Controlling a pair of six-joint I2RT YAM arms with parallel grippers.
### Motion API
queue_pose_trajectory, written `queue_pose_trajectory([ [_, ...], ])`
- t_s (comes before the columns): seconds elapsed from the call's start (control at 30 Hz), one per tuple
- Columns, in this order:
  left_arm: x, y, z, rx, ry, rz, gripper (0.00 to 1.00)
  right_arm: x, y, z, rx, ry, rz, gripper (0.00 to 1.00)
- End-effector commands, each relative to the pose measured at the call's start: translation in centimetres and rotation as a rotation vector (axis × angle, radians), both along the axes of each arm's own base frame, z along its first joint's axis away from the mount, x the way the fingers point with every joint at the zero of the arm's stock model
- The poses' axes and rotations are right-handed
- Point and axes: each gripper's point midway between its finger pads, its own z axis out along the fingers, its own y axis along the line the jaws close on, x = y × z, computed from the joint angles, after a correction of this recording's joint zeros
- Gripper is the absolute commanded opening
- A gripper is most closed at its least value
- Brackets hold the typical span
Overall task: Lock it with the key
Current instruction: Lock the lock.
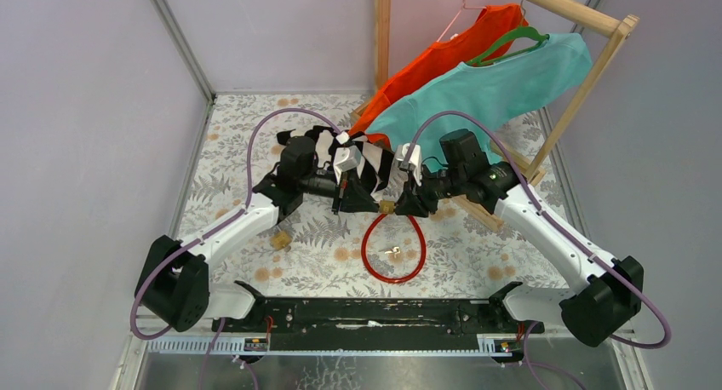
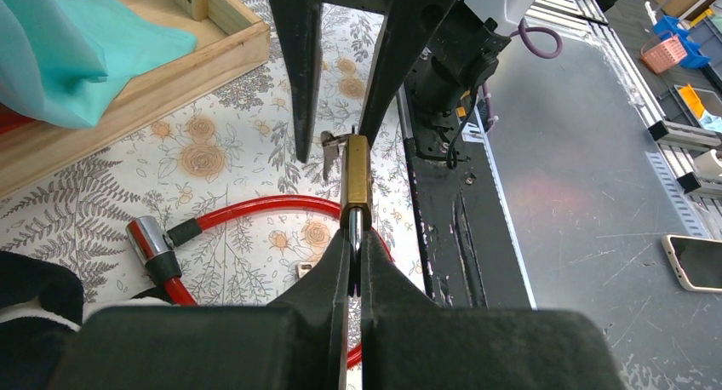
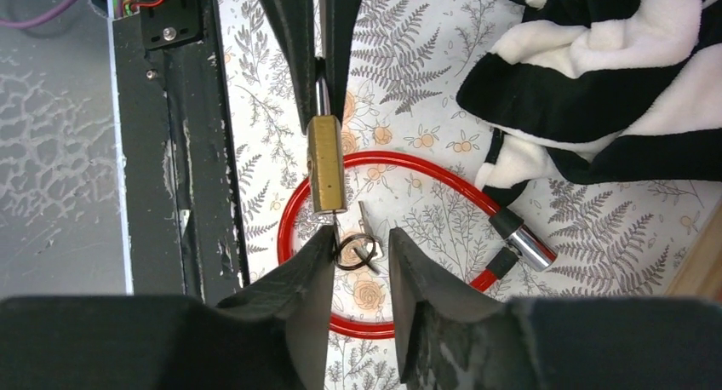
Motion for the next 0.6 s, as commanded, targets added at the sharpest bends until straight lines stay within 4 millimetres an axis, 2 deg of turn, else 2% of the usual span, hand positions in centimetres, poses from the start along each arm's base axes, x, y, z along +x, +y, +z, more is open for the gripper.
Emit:
queue_pose_trajectory([
  [0.0,-0.2,0.2,0.5,-0.020,-0.037,-0.017,0.00,0.1,0.5,2.4,0.051,-0.039,0.028,0.28],
  [0.1,-0.2,0.1,0.6,-0.021,-0.039,-0.017,0.00,0.1,0.6,2.2,0.048,-0.035,0.033,0.08],
  [0.17,-0.1,0.2,0.6,-0.020,-0.048,-0.007,0.00,0.2,0.4,2.1,0.038,-0.048,0.031,0.00],
  [0.57,1.3,0.7,0.9,0.018,-0.106,0.064,0.00,1.9,-2.9,0.9,-0.077,-0.143,-0.075,0.00],
])
